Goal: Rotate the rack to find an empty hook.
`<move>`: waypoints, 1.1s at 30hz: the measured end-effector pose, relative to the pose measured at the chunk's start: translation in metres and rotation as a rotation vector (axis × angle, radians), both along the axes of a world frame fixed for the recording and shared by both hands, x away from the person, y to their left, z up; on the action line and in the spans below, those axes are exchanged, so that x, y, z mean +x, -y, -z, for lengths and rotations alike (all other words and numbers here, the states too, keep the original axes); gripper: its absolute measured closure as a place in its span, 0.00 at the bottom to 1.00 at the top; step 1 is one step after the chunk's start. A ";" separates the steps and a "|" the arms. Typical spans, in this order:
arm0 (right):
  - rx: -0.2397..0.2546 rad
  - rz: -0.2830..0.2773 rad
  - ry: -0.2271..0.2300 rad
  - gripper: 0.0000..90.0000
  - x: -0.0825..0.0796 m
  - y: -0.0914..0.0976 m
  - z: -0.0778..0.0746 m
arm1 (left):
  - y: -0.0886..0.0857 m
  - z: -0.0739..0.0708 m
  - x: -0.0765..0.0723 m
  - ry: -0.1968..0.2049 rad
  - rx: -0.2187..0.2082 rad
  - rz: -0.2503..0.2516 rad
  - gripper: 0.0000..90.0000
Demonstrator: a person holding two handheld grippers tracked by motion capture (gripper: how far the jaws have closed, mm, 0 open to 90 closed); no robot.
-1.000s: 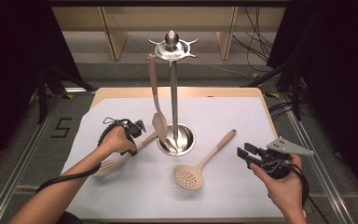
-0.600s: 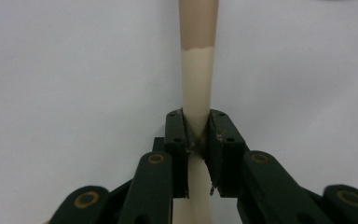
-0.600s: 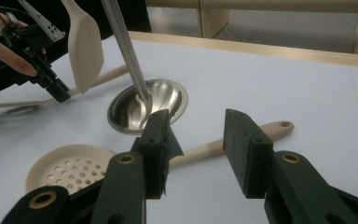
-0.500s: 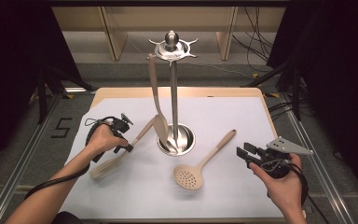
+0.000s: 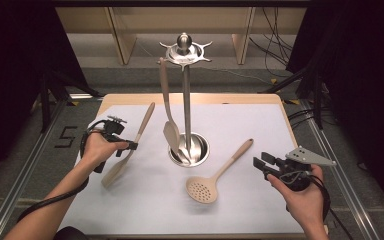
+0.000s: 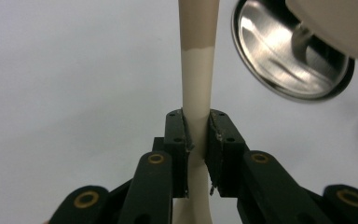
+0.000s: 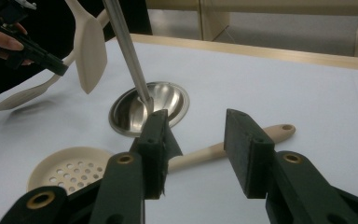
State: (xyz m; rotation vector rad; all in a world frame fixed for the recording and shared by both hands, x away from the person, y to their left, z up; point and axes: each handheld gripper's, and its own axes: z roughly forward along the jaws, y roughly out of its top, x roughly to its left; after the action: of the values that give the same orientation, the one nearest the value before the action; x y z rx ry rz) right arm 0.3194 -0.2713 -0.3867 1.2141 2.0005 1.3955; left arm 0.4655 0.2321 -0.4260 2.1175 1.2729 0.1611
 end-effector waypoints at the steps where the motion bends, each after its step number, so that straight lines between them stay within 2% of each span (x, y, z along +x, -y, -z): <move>1: 0.000 0.001 0.001 0.68 0.000 0.000 0.000 | -0.002 -0.001 -0.001 0.017 -0.015 -0.006 0.87; 3: 0.006 0.001 -0.008 0.68 0.000 0.000 0.000 | -0.004 -0.002 -0.003 0.035 -0.051 -0.015 0.87; 4: 0.039 0.010 -0.041 0.68 -0.002 -0.003 0.000 | -0.006 -0.003 -0.003 0.030 -0.062 -0.011 0.87; 5: 0.038 0.012 -0.053 0.68 -0.003 -0.003 -0.001 | -0.006 -0.003 -0.005 0.045 -0.075 -0.023 0.87; 7: 0.036 0.012 -0.044 0.68 -0.002 -0.004 0.000 | -0.008 -0.006 -0.007 0.062 -0.090 -0.029 0.87; 8: 0.034 0.002 -0.035 0.68 -0.001 -0.003 0.000 | -0.010 -0.007 -0.008 0.063 -0.091 -0.014 0.87; 9: 0.004 -0.002 -0.013 0.68 0.000 -0.002 0.000 | -0.011 -0.009 -0.009 0.075 -0.104 -0.018 0.87; 11: -0.001 0.000 -0.002 0.68 0.000 -0.002 0.000 | -0.012 -0.012 -0.011 0.085 -0.117 -0.014 0.87; 14: 0.000 0.001 -0.002 0.68 0.000 -0.002 -0.001 | -0.013 -0.016 -0.015 0.128 -0.150 -0.021 0.87; 15: -0.008 0.001 0.019 0.68 0.001 -0.002 0.001 | -0.014 -0.018 -0.016 0.137 -0.161 -0.025 0.87; 16: -0.008 0.002 0.017 0.68 0.001 -0.002 0.000 | -0.013 -0.019 -0.017 0.157 -0.188 -0.033 0.87; 19: -0.007 0.001 0.020 0.67 0.001 -0.003 0.000 | -0.014 -0.023 -0.021 0.200 -0.215 -0.042 0.87; 20: 0.027 0.006 -0.012 0.67 -0.001 -0.005 -0.001 | -0.014 -0.024 -0.022 0.213 -0.225 -0.043 0.87; 21: 0.031 0.013 -0.041 0.67 -0.003 -0.006 -0.003 | -0.014 -0.026 -0.024 0.226 -0.233 -0.047 0.87; 24: 0.020 -0.004 -0.013 0.67 -0.002 -0.006 -0.002 | -0.014 -0.029 -0.029 0.267 -0.258 -0.049 0.87; 28: 0.028 0.001 -0.023 0.67 -0.002 -0.008 -0.002 | -0.014 -0.033 -0.036 0.314 -0.279 -0.051 0.87; 30: 0.019 -0.004 -0.007 0.67 -0.002 -0.008 -0.002 | -0.013 -0.035 -0.038 0.333 -0.302 -0.049 0.87; 31: 0.031 -0.001 -0.023 0.67 -0.003 -0.009 -0.003 | -0.013 -0.036 -0.039 0.341 -0.309 -0.049 0.87; 33: 0.012 -0.014 0.000 0.67 -0.001 -0.009 -0.004 | -0.013 -0.038 -0.041 0.354 -0.326 -0.042 0.87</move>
State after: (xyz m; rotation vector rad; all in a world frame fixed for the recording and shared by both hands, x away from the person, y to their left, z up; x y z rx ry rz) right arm 0.3180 -0.2627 -0.3831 1.2074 2.0073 1.4156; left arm 0.4242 0.2449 -0.3882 1.6961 1.0525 0.3097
